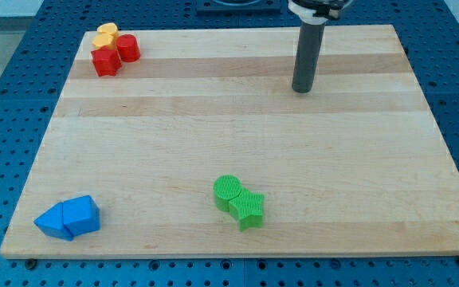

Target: Slide the green star and the green circle towards the group of blocks

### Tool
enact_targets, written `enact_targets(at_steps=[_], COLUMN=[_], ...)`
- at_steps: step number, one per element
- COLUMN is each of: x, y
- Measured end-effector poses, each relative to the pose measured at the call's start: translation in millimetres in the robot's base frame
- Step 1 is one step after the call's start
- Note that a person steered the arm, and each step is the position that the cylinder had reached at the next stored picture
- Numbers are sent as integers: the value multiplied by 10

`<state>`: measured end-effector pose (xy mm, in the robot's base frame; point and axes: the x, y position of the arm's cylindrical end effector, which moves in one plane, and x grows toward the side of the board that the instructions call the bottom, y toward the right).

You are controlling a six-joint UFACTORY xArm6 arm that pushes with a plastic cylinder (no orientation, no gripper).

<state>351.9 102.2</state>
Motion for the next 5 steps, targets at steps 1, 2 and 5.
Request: enact_targets(at_steps=[1, 2, 5], x=[0, 334, 2281], y=[135, 713, 1609])
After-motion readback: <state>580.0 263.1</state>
